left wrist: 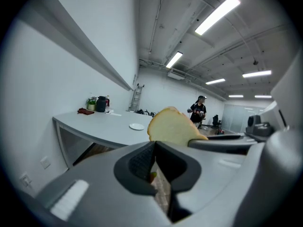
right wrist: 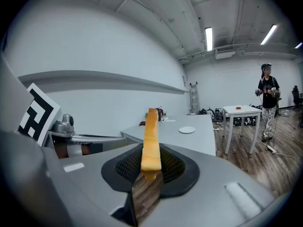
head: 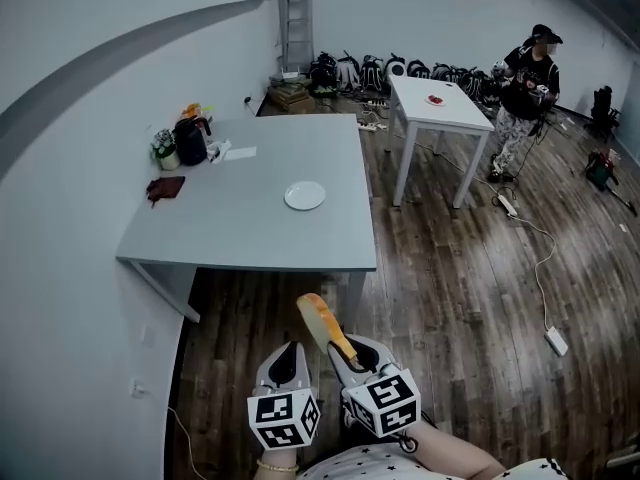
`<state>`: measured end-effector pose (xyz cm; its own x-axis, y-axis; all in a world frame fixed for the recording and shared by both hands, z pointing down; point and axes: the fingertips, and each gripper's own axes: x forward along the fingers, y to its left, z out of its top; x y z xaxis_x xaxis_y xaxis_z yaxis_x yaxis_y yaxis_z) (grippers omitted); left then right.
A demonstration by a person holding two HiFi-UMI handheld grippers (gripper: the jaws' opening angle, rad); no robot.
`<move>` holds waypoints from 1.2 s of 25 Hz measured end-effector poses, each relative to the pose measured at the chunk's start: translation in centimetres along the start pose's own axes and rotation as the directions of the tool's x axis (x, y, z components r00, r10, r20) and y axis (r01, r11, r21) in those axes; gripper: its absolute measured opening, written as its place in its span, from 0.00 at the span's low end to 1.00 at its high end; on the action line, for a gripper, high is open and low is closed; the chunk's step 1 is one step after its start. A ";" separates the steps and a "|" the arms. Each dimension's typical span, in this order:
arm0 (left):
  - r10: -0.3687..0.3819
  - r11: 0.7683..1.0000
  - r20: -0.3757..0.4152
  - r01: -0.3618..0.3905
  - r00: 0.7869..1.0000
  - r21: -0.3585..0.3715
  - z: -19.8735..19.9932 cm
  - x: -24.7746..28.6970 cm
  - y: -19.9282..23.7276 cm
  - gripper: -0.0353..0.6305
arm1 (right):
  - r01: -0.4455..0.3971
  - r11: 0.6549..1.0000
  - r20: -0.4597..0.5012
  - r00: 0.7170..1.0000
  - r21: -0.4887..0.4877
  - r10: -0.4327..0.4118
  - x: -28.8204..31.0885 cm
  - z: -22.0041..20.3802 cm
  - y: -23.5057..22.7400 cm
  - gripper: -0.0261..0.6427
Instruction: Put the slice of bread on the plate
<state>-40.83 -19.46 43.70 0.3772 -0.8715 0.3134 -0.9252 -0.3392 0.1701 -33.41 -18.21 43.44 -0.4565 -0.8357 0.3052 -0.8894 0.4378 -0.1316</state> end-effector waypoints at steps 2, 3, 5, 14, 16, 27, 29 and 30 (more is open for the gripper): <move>0.006 1.000 0.013 -0.006 1.000 -0.001 1.8 2.9 0.3 0.06 | -0.001 1.000 0.006 1.000 -0.009 0.001 2.3 1.9 -2.4 0.16; 0.011 1.000 0.019 -0.011 1.000 -0.002 2.8 4.3 0.4 0.06 | -0.003 1.000 0.008 1.000 -0.014 0.003 3.5 2.8 -3.6 0.16; 0.022 1.000 0.029 -0.022 0.999 0.001 4.4 7.3 0.7 0.06 | -0.009 1.000 0.014 1.000 -0.019 0.010 5.8 4.4 -5.8 0.16; 0.052 0.998 0.047 -0.051 0.998 -0.031 8.5 18.2 2.4 0.06 | -0.048 0.998 0.017 0.999 -0.045 0.049 14.2 8.8 -12.9 0.16; 0.057 0.998 0.049 -0.056 0.997 -0.025 9.1 19.7 2.6 0.06 | -0.053 0.998 0.015 0.998 -0.039 0.053 15.5 9.3 -13.9 0.16; 0.087 0.994 -0.010 -0.088 0.996 -0.057 9.0 27.1 8.1 0.06 | -0.053 0.998 -0.064 0.996 0.022 0.054 24.3 8.8 -17.1 0.16; 0.075 0.996 -0.010 -0.075 0.997 -0.057 9.4 29.3 9.5 0.06 | -0.037 0.999 -0.080 0.996 0.030 0.039 26.7 8.8 -18.1 0.16; 0.067 0.996 -0.006 -0.067 0.998 -0.055 9.9 30.6 10.2 0.06 | -0.028 0.999 -0.089 0.996 0.033 0.031 28.0 8.9 -18.8 0.16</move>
<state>-39.18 -53.07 45.77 0.3148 -0.8901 0.3296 -0.9446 -0.2600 0.2001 -29.73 -52.80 46.04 -0.4795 -0.7893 0.3834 -0.8767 0.4496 -0.1709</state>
